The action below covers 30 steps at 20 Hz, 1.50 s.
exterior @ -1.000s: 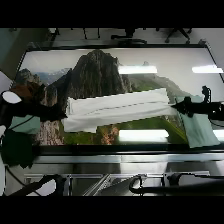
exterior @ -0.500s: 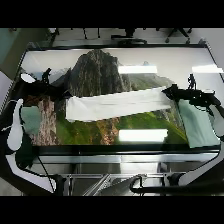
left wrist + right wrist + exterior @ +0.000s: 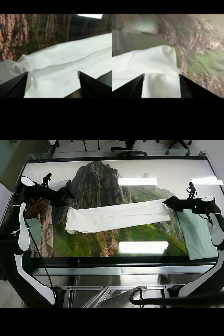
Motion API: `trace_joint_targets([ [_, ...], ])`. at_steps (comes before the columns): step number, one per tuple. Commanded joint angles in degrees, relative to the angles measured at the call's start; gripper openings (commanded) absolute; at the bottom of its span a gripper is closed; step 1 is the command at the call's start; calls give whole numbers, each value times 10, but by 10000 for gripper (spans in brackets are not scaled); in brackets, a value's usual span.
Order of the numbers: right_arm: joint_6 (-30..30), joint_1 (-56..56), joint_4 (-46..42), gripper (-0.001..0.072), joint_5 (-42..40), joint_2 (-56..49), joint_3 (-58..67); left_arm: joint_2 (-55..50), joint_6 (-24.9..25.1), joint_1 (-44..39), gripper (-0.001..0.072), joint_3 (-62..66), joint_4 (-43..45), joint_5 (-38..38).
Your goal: Fold the shirts.
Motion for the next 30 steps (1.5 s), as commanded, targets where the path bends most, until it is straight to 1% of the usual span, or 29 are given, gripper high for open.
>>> trace_joint_targets([
  [1, 3, 3, -46, 498, 2, -13, 7, -6, -17, 4, 690, 56, -2, -44],
  [5, 3, 2, -43, 497, 14, -3, 14, -6, -21, -2, 689, 66, -5, -68],
  [7, 3, 1, -42, 497, 15, 7, 33, -5, -24, -7, 689, 58, -6, -66],
  [9, 16, -1, -42, 497, 20, 9, 51, -6, -25, -11, 689, 54, -6, -66],
  [12, 16, -1, -42, 497, 28, 6, 52, -6, -25, -18, 689, 55, -6, -57],
  [15, 33, -4, -54, 498, 41, 2, 52, -6, -25, -21, 689, 55, -6, -58],
  [19, 79, -4, -136, 498, 86, -13, 52, -6, -25, -31, 689, 55, -6, -58],
  [22, 89, 1, -129, 497, 132, -27, 52, -6, -25, -43, 689, 55, -6, -58],
  [26, 89, 17, -129, 484, 162, -29, 52, -6, -25, -63, 689, 55, -6, -58],
  [27, 89, 21, -129, 322, 167, -29, 52, -6, -24, -73, 689, 55, -6, -57],
  [28, 89, 24, -129, 128, 170, -28, 53, -6, -24, -83, 687, 55, -6, -57],
  [29, 89, 28, -125, 50, 174, -27, 55, -6, -24, -94, 519, 55, -6, -55],
  [30, 89, 29, -117, 21, 178, -23, 56, -6, -23, -106, 240, 55, -5, -51],
])
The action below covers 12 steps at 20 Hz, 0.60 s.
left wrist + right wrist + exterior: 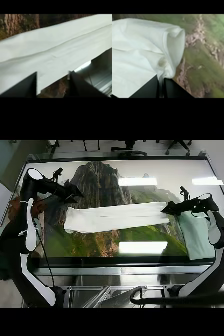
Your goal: Fold the shirts.
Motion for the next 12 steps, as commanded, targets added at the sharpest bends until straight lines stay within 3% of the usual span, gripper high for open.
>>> trace_joint_targets([
  [1, 0, 9, 21, 21, 23, 11, 3, 0, 19, -40, 19, 0, 0, 13],
  [7, 8, 9, 137, 20, 106, 132, 10, -57, 28, -180, 14, 0, 5, 57],
  [10, 47, 9, 209, 20, 146, 215, 10, -110, 27, -255, 14, 0, 5, 138],
  [12, 79, 8, 207, 20, 149, 263, 10, -138, 27, -295, 14, 0, 3, 183],
])
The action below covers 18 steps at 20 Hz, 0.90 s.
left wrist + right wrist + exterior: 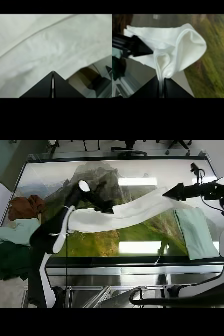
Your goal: Fold the shirts.
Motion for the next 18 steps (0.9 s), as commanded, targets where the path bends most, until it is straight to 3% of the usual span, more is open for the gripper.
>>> trace_joint_targets([
  [1, 56, 0, 40, 21, 28, 84, 1, -48, 1, -75, 14, 0, -3, 87],
  [4, 69, 2, 40, 21, 43, 111, 0, -51, 1, -99, 14, 5, -5, 118],
  [7, 73, 2, 40, 20, 60, 110, 0, -27, 1, -81, 14, 45, -16, 36],
  [11, 76, 17, 40, 20, 36, 110, -7, 110, 39, 14, 14, 45, -148, -68],
  [14, 76, 86, 41, 20, -40, 107, -21, 236, 59, 111, 14, 45, -230, -70],
  [18, 57, 279, 41, 21, -224, 69, -25, 382, 68, 228, 14, 21, -260, -64],
])
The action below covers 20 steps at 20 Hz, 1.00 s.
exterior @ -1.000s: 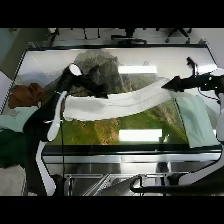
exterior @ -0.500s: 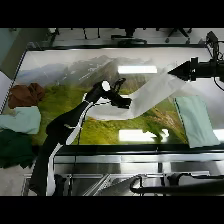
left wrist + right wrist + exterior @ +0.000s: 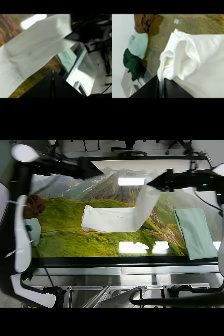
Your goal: Fold the shirts.
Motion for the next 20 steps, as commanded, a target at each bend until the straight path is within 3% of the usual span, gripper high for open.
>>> trace_joint_targets([
  [1, -31, 170, -1, 21, -184, -40, -4, 136, 33, 98, 14, -45, -43, -3],
  [4, -106, 342, 0, 23, -393, -129, -4, 206, 68, 130, 14, -116, -42, -12],
  [5, -139, 394, 0, 66, -475, -166, -4, 227, 80, 130, 14, -145, -42, -14],
  [6, -159, 442, 2, 296, -555, -208, -3, 245, 90, 129, 14, -175, -42, -15],
  [7, -159, 477, 8, 465, -610, -243, -2, 259, 99, 122, 14, -203, -42, -14],
  [8, -160, 503, 13, 473, -634, -268, 0, 271, 109, 117, 13, -227, -41, -13],
  [11, -216, 506, 8, 473, -588, -261, 1, 304, 135, 110, 14, -287, -42, -1],
  [16, -214, 355, -5, 472, -394, -139, 1, 315, 137, 110, 14, -309, -44, 8],
  [20, -55, 180, -145, 475, -207, -89, 1, 315, 137, 110, 14, -309, -44, 6],
])
